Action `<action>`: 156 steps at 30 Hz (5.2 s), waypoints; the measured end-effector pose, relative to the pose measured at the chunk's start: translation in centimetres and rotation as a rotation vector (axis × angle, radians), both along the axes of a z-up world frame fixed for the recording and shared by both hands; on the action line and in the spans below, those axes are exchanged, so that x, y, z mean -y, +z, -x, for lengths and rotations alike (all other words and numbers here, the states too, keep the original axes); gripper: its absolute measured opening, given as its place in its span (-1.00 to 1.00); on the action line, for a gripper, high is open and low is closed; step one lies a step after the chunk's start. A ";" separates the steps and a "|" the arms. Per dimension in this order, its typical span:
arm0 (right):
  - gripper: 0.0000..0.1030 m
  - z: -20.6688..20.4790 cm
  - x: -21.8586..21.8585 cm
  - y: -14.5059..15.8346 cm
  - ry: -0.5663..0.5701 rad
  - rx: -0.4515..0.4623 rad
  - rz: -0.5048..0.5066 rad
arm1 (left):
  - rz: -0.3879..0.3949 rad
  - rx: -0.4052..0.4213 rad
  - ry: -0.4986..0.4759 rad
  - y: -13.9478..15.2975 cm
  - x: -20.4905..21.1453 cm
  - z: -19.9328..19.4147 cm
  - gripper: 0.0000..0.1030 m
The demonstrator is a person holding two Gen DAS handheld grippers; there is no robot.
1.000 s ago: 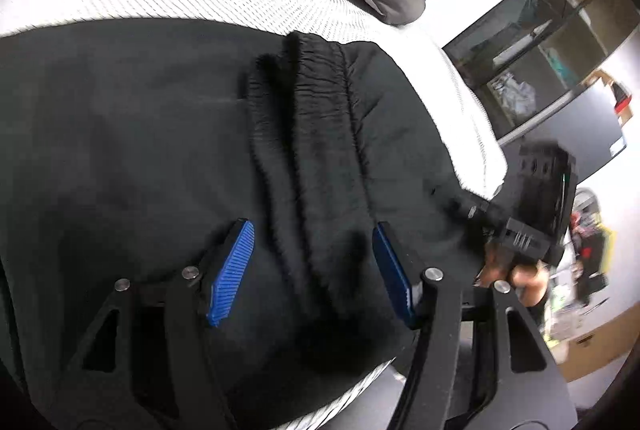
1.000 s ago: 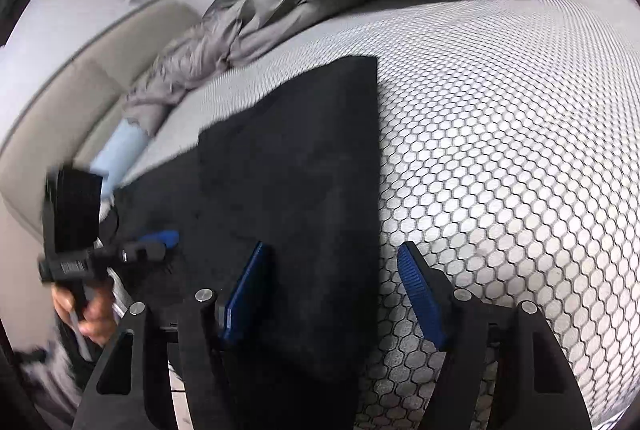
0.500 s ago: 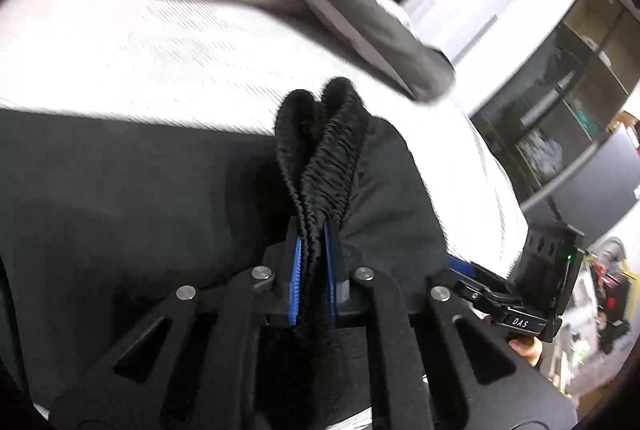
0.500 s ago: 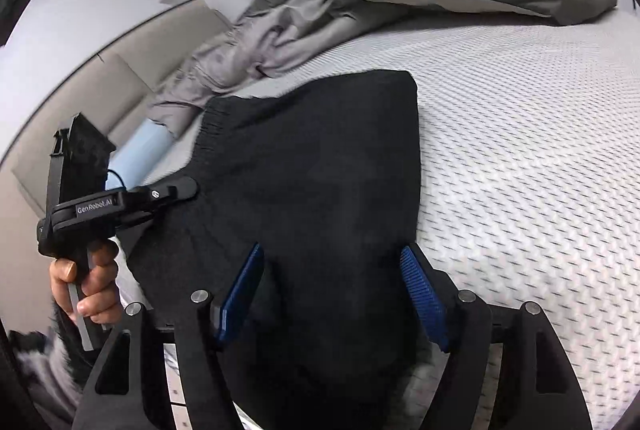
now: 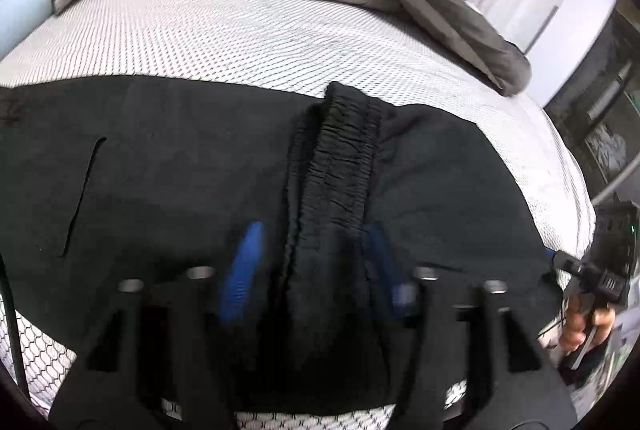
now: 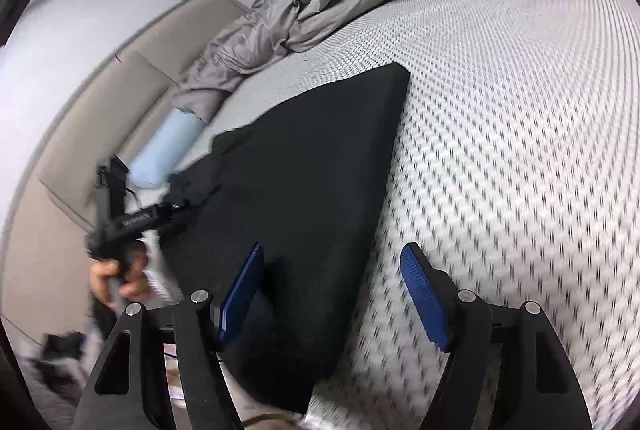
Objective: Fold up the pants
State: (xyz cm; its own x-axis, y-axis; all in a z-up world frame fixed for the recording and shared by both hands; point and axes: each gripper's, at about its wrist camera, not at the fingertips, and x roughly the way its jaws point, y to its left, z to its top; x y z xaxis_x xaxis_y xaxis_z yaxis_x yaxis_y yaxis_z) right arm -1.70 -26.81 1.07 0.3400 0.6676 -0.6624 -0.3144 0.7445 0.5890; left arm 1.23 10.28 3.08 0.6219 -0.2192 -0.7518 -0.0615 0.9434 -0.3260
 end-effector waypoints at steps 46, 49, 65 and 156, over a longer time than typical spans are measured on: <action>-0.17 4.6 -11.6 2.5 0.089 0.275 0.493 | -0.224 0.088 -0.254 0.3 10.4 4.3 0.23; -0.17 3.6 -13.6 0.5 0.117 0.227 0.507 | -0.238 0.073 -0.254 -0.9 10.5 3.8 0.23; -0.11 4.0 -13.8 3.0 0.041 0.250 0.517 | -0.241 0.148 -0.256 1.5 10.1 6.6 0.21; 0.08 -11.4 -15.3 -1.4 -0.025 0.164 0.801 | -0.193 -0.017 -0.327 0.9 5.7 -7.1 -0.61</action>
State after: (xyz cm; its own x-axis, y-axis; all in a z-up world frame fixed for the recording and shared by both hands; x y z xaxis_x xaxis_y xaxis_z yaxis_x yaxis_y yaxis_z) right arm 9.70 -11.54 -0.30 0.4825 0.0036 -0.8759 -0.3282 0.9279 -0.1770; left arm 8.36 4.53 4.00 0.5299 -0.2570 -0.8082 0.2488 0.9581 -0.1416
